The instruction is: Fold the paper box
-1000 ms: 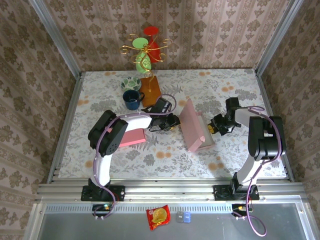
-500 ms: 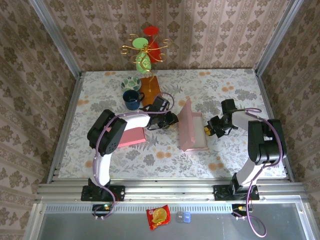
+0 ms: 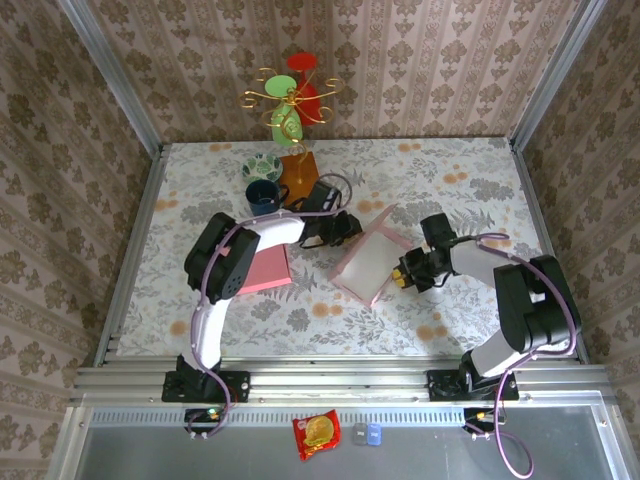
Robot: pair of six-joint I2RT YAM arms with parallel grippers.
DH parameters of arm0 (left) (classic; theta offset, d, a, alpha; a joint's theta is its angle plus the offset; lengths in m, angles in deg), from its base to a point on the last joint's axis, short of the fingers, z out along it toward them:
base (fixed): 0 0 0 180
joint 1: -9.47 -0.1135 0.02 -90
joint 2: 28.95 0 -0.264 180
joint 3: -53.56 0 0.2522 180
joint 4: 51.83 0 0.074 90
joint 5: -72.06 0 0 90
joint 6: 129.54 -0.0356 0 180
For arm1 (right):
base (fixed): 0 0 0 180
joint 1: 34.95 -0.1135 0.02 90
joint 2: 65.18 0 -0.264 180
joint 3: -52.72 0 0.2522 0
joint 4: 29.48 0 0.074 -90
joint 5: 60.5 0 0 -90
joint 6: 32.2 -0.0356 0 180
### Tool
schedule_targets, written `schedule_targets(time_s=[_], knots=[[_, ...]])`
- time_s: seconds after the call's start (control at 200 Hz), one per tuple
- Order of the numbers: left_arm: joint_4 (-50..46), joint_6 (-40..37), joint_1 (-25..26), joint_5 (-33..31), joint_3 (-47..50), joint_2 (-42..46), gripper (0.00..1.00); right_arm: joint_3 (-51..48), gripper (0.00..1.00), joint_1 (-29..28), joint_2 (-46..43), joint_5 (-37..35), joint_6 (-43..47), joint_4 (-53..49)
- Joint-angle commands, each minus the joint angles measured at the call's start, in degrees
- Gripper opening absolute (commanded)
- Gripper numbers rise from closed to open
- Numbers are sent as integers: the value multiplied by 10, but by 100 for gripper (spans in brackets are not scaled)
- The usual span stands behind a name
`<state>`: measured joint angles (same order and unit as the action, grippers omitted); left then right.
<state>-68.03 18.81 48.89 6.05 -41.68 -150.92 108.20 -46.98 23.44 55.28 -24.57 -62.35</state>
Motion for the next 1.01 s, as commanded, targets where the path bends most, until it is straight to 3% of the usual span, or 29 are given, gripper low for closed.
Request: schedule_targets(time_s=[0.0,0.29,0.61,0.77,1.0], knots=[[-44,-37,4,40,-41,-20,28,-16,16,-22,-24,-20,-84,37],[-102,-88,2,71,-129,-65,28,-23,20,-69,-3,-20,-148,84],[-165,-156,-13,47,-169,-53,33,-16,39,-81,-25,-35,-127,46],[-188,-177,-29,14,-171,-26,38,-2,44,-76,-50,-56,-62,-1],[-236,-220,-49,-55,-164,46,43,67,46,-57,-102,-117,134,-121]])
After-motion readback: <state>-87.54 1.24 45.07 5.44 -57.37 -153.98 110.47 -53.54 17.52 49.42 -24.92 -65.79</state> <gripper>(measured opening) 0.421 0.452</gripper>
